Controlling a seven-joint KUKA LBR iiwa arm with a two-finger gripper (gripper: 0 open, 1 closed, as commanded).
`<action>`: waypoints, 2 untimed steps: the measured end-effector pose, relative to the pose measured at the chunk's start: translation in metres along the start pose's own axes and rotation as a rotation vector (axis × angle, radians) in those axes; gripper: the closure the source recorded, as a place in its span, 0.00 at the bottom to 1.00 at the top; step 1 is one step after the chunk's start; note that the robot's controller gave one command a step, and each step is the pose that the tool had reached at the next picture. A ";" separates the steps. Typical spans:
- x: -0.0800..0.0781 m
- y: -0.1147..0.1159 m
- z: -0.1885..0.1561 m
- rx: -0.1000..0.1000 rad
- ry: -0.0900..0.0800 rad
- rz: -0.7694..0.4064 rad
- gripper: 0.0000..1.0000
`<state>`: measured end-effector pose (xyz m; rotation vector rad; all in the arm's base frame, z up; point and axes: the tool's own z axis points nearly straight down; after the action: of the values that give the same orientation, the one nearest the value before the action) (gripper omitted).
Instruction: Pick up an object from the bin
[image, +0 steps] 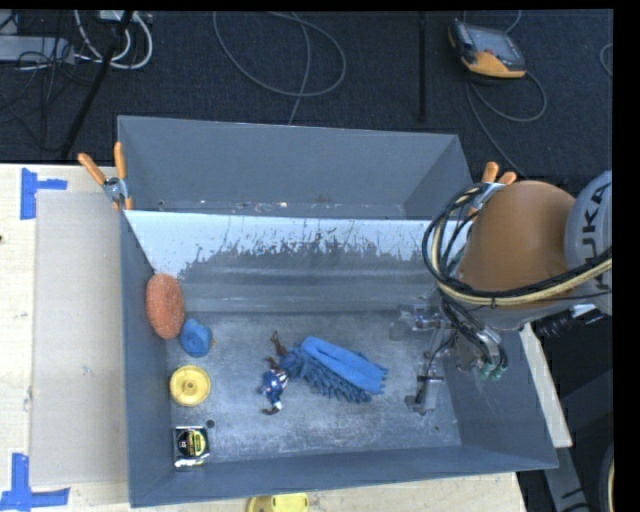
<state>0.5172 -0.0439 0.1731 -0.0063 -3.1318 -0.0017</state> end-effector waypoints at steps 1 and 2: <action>-0.002 0.000 -0.004 0.001 -0.009 -0.003 1.00; -0.002 0.000 -0.004 0.001 -0.009 -0.004 0.00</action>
Offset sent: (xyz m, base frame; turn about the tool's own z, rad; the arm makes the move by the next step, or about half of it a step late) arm 0.0000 0.0000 0.0000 0.0000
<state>0.5189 -0.0436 0.1774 -0.0005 -3.1404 -0.0003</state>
